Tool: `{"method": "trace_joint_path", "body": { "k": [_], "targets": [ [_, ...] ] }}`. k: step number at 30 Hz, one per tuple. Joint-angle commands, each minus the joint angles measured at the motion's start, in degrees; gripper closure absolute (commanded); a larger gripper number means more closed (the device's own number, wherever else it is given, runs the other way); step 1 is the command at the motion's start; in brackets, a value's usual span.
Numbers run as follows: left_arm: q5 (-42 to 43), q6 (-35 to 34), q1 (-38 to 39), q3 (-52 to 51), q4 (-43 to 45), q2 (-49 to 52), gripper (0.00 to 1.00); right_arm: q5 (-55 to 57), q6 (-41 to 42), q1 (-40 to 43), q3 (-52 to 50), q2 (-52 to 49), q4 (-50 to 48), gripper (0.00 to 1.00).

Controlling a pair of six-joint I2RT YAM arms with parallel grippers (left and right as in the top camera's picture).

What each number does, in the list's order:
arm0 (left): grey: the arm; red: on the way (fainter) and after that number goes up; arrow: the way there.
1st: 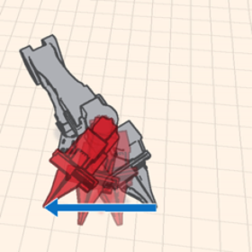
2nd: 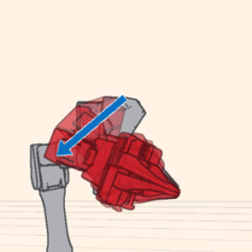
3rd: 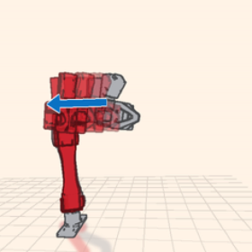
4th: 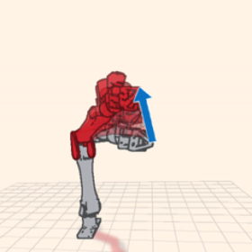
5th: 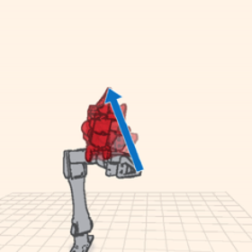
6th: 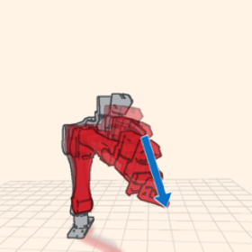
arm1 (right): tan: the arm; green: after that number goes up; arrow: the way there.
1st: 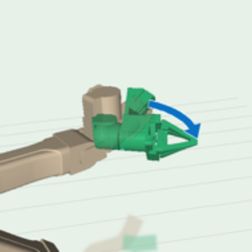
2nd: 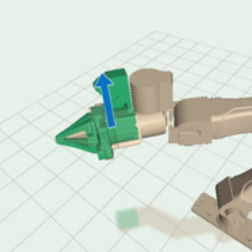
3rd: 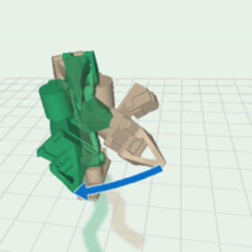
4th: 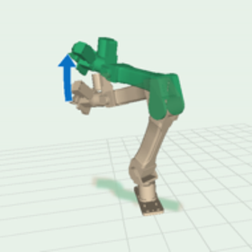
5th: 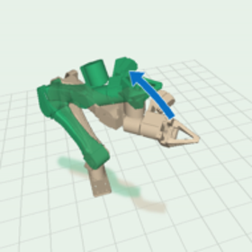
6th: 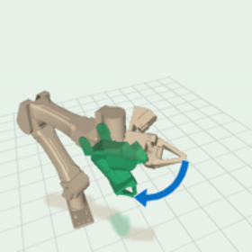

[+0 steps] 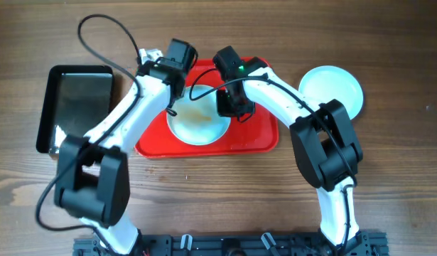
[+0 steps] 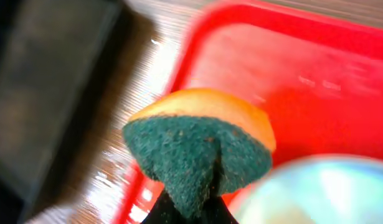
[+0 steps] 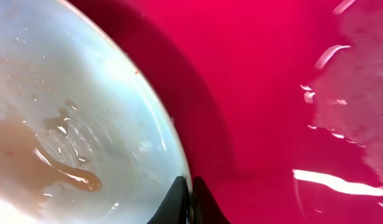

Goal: Clean dirty plates on tray and stack at the side
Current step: 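Lift the plate with the right gripper off the red tray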

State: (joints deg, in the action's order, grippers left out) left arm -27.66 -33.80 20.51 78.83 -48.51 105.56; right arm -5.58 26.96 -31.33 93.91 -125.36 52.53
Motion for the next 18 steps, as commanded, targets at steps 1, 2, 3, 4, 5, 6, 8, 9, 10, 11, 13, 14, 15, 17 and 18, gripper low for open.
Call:
{"method": "trace_joint_path", "body": {
  "k": [1,2,3,4,5,6,8,9,10,11,13,14,15,17,18],
  "targets": [
    [14.67,-1.42,-0.11,0.31,-2.16,-0.55,0.96,10.62,-0.02,0.28,4.68,3.15,5.75,0.96],
    [14.56,-1.40,-0.33,0.02,-2.60,-0.55,0.96,15.45,0.00,0.31,7.30,4.66,9.35,0.96],
    [14.58,-1.40,-0.90,0.02,-3.06,-0.55,0.96,20.13,-0.83,0.31,11.10,6.05,13.35,0.96],
    [14.60,-1.40,-1.33,0.04,-3.52,-0.55,0.96,21.20,-2.36,0.31,12.87,6.75,14.86,0.96],
    [14.60,-1.40,-1.84,0.02,-4.02,-0.55,0.96,24.04,-3.43,0.31,15.98,7.93,17.92,0.96],
    [14.58,-1.38,-2.82,0.02,-4.87,-0.55,0.96,28.00,-3.43,0.28,19.26,8.96,21.31,0.96],
    [14.64,-1.40,-4.33,-0.13,-5.18,-0.55,0.96,36.33,-4.50,0.28,21.40,10.80,24.09,0.96],
    [14.84,-1.40,-5.01,-0.20,-5.18,-0.55,0.96,39.58,-4.55,0.20,21.40,11.61,24.55,0.96],
    [14.84,-1.40,-5.35,-0.20,-5.20,-0.55,0.96,41.83,-5.16,-0.02,21.40,12.13,24.74,0.96],
    [14.84,-1.40,-5.64,-0.20,-5.27,-0.55,0.96,45.16,-6.49,-0.72,21.40,12.46,24.65,0.96],
    [15.10,-1.38,-5.64,-0.20,-5.55,-0.55,0.96,51.58,-7.45,-2.36,21.38,12.44,24.50,0.96],
    [15.45,-1.38,-5.64,-0.20,-5.64,-0.55,0.96,56.24,-7.37,-3.48,21.38,12.44,24.39,0.96],
    [15.45,-1.38,-5.64,-0.31,-5.62,-0.55,0.96,60.85,-7.39,-4.81,21.38,12.44,24.46,0.96],
    [15.43,-1.38,-5.64,-1.07,-5.01,-0.55,0.96,70.40,-7.52,-8.57,21.38,12.44,24.46,0.96],
    [15.45,-1.38,-5.64,-1.22,-4.92,-0.55,0.96,74.47,-7.52,-10.16,21.38,12.44,24.48,0.96]
  ]
}}
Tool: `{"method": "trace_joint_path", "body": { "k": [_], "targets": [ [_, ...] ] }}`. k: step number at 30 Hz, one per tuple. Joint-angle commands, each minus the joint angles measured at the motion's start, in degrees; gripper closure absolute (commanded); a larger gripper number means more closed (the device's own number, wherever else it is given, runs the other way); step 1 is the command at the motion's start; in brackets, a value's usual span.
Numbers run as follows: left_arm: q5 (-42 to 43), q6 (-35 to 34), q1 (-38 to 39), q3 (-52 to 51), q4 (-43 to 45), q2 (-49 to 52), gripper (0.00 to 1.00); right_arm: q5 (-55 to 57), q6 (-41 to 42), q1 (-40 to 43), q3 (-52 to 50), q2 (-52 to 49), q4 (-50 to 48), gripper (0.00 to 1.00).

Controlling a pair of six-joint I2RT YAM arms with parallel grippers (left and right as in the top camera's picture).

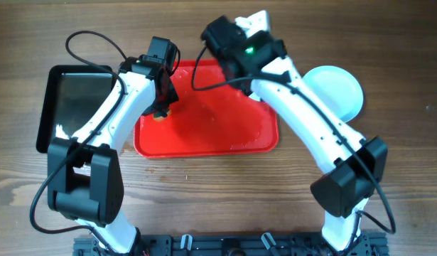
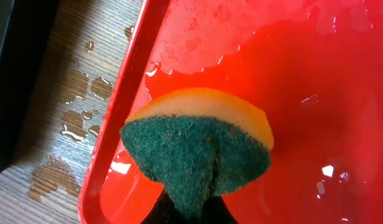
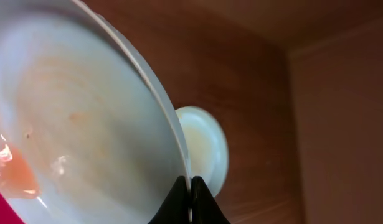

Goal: Clean dirty plates on tray and stack at the side
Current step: 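Lift the plate with the right gripper off the red tray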

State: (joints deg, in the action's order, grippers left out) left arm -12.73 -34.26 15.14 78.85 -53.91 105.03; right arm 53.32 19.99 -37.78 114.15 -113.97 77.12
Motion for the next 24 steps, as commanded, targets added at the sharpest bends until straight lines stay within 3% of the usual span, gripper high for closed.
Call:
{"method": "trace_joint_path", "body": {
  "k": [1,9,18,19,20,21,22,24],
  "targets": [
    [0.52,-0.92,-0.26,-1.25,0.48,-0.02,0.96,17.94,-0.70,-4.83,1.14,1.05,-0.13,0.96],
    [0.52,-0.90,-0.26,-1.25,0.50,-0.02,0.96,22.10,-1.79,-8.76,1.14,1.05,-0.17,0.96],
    [0.52,-0.70,-0.26,-1.25,0.68,-0.02,0.96,15.78,-0.24,-8.44,0.90,1.05,-0.87,0.96],
    [0.52,-0.70,-0.26,-1.25,0.70,-0.02,0.96,9.29,-1.68,-8.44,0.87,0.92,-2.27,0.96],
    [0.52,-0.70,-0.26,-1.25,0.74,-0.02,0.96,3.28,-14.47,-8.02,0.87,0.81,-3.04,0.96],
    [0.52,-0.70,-0.26,-1.25,0.74,-0.02,0.96,5.88,-16.33,-7.96,0.90,0.94,-1.44,0.96],
    [0.52,-0.70,-0.26,-1.25,0.72,-0.02,0.96,9.27,-9.79,-7.96,0.90,1.40,-1.29,0.96],
    [0.52,-0.52,-0.26,-1.25,1.11,-0.02,0.96,-4.94,-20.26,-7.32,0.87,1.31,-3.80,0.96]
  ]
}}
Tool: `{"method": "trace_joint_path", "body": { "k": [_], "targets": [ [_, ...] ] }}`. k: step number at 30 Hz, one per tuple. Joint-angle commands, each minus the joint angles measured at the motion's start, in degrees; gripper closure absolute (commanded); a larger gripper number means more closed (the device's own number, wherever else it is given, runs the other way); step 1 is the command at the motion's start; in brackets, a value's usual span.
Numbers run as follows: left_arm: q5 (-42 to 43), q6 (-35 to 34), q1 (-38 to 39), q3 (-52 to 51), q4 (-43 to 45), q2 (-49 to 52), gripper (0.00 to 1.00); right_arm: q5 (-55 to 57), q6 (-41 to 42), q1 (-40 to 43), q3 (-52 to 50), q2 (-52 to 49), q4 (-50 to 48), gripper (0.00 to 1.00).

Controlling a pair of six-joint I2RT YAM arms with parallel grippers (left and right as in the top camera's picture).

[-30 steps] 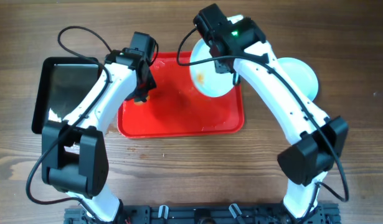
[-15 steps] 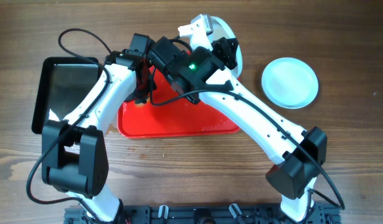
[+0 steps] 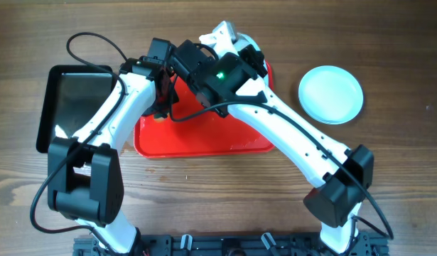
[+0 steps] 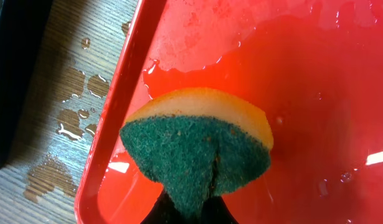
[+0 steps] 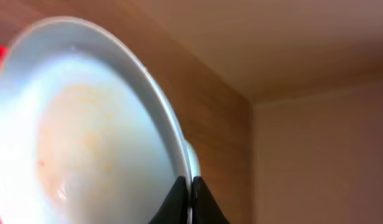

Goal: Clean dirty plates on tray and stack at the side
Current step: 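Lift the plate with the right gripper off the red tray, then lower the plate onto the stack and open the right gripper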

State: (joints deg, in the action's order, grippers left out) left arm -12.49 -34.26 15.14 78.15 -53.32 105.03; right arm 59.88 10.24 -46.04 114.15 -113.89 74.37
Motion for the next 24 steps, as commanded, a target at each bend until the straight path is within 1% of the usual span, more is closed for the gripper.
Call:
{"method": "trace_joint_path", "body": {
  "k": [1,2,3,4,5,6,7,9,11,12,13,14,16,17,23,24],
  "targets": [
    [0.28,-0.52,-0.26,-0.55,0.50,-0.02,0.96,-7.50,-4.92,1.14,0.87,1.66,0.31,0.96],
    [0.28,-0.52,-0.26,-0.55,0.33,-0.02,0.96,-9.84,-0.79,1.81,0.87,2.01,-0.31,0.96],
    [0.28,-0.52,-0.26,-0.55,0.33,-0.02,0.96,-13.18,-6.67,2.69,0.87,1.99,-0.55,0.96],
    [0.28,-0.52,-0.26,-0.55,0.37,-0.02,0.96,-12.15,-5.18,3.67,0.87,1.99,0.04,0.96],
    [0.26,-0.50,-0.26,-0.55,0.37,-0.02,0.96,-12.24,1.57,5.90,0.87,2.62,0.35,0.96],
    [0.26,-0.50,-0.26,-0.55,0.33,-0.02,0.96,-18.56,1.77,8.52,0.87,3.50,0.07,0.96],
    [0.26,-0.50,-0.26,-0.55,0.37,-0.02,0.96,-26.97,1.75,12.63,0.87,4.59,-0.24,0.96],
    [0.26,-0.50,-0.26,-0.55,0.35,-0.02,0.96,-43.23,1.38,23.61,0.87,6.27,-0.07,0.96],
    [0.26,-0.50,-0.26,-0.55,0.35,-0.02,0.96,-54.29,-1.79,35.26,0.72,6.32,0.68,0.96],
    [0.28,-0.50,-0.26,-0.55,0.35,-0.02,0.96,-57.77,-2.80,40.96,-0.26,6.32,0.74,0.96],
    [0.28,-0.50,-0.26,-0.55,0.35,-0.02,0.96,-60.08,-3.08,46.80,-1.53,6.32,0.63,0.96],
    [0.28,-0.50,-0.26,-0.55,0.35,-0.02,0.96,-60.65,-4.37,49.92,-2.86,6.32,0.13,0.96],
    [0.28,-0.50,-0.26,-0.55,0.50,-0.02,0.96,-60.78,-5.75,57.83,-9.75,6.32,-4.13,0.96],
    [0.28,-0.50,-0.26,-0.55,0.52,-0.02,0.96,-60.81,-5.73,59.84,-13.27,6.32,-6.69,0.96],
    [0.28,-0.50,-0.26,-0.55,0.52,-0.02,0.96,-60.81,-5.31,63.17,-29.20,6.32,-22.18,0.96],
    [0.26,-0.50,-0.26,-0.55,0.55,-0.02,0.96,-60.81,-5.31,63.17,-31.06,6.29,-24.17,0.88]
  ]
}}
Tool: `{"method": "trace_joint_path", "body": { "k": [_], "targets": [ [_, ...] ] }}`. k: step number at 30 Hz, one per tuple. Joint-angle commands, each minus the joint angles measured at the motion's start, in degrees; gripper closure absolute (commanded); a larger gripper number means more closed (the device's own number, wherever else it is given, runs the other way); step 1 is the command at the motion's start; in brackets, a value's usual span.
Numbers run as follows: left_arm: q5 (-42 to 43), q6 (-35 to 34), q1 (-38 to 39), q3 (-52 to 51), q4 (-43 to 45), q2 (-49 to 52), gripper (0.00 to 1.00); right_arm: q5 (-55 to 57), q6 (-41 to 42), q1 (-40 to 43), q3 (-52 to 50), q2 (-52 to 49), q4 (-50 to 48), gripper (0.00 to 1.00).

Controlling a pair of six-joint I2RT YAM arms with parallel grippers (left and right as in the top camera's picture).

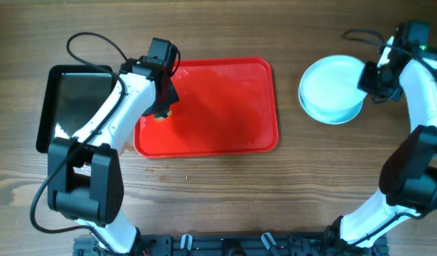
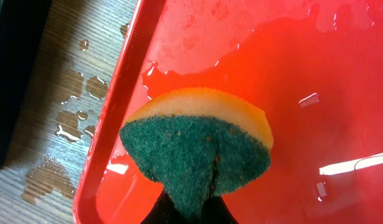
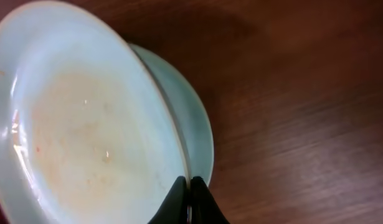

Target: Clean dirty plates on tray and stack at the side

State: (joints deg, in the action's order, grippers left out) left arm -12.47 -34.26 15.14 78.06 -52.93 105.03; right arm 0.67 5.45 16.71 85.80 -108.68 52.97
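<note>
The wet red tray (image 1: 218, 135) lies mid-table with no plate on it. My left gripper (image 1: 163, 107) hovers over the tray's left edge, shut on a green-and-yellow sponge (image 2: 197, 146). At the right, my right gripper (image 1: 369, 78) is shut on the rim of a pale blue plate (image 3: 85, 143) with faint orange smears. It holds that plate right over another pale plate (image 3: 194, 127) resting on the wood; in the overhead view the two read as one disc (image 1: 330, 89).
A black tray (image 1: 74, 107) sits left of the red one. Water drops (image 2: 70, 118) spot the wood between them. Cables trail from both arms at the back of the table.
My right arm has gone from above the red tray's back to the far right, and the plate it holds now sits over the plate resting there. The left gripper and sponge kept still.
At first the smeared plate lay on the red tray, my right gripper shut on its rim and the sponge beside it. Then the plate was off the tray, tilted up behind it. Now it is over the side plate, with the sponge held at the tray's left edge.
</note>
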Motion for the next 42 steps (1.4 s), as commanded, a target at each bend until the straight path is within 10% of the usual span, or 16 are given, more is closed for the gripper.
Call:
{"method": "trace_joint_path", "body": {
  "k": [1,2,6,11,21,23,25,27,32,37,42],
  "targets": [
    [0.26,-0.50,-0.26,-0.46,0.15,-0.02,0.96,-1.60,-0.24,0.39,-4.02,1.09,-4.15,0.57],
    [0.26,-0.50,-0.26,-0.46,0.17,-0.02,0.96,-1.60,0.66,0.42,-4.39,1.09,-4.61,0.27],
    [0.26,-0.50,-0.26,-0.46,1.81,-0.02,0.96,-14.51,0.72,0.35,0.17,2.29,0.00,0.00],
    [0.22,3.65,-1.29,-0.44,9.90,-0.04,0.96,-49.40,4.09,-5.11,1.09,8.09,2.71,0.00],
    [-1.57,3.80,-30.67,-0.46,7.85,-0.02,0.91,-32.33,8.31,-27.30,-2.69,7.74,2.38,0.00],
    [0.39,3.80,-32.50,-0.46,8.00,-0.02,0.80,-32.33,10.54,-29.03,-2.69,7.76,0.74,0.00],
    [0.46,3.80,-32.52,-0.46,8.17,-0.02,0.22,-32.30,11.26,-29.53,-2.69,7.76,0.85,0.00],
    [0.50,3.74,-32.52,-0.44,8.11,-0.04,0.00,-33.68,9.99,-29.53,-2.67,8.07,1.97,0.00],
    [3.67,0.31,-32.39,-0.42,5.49,-8.72,0.00,-34.71,6.73,-29.51,-2.60,17.88,7.93,0.00],
    [29.68,0.33,-32.24,-0.42,1.62,-23.15,0.00,-31.63,6.82,-29.53,-2.64,34.84,18.01,0.00],
    [31.08,0.37,-32.24,-0.44,-5.42,-26.27,0.00,-18.69,14.45,-29.51,-2.69,53.59,29.44,0.00]
  ]
}}
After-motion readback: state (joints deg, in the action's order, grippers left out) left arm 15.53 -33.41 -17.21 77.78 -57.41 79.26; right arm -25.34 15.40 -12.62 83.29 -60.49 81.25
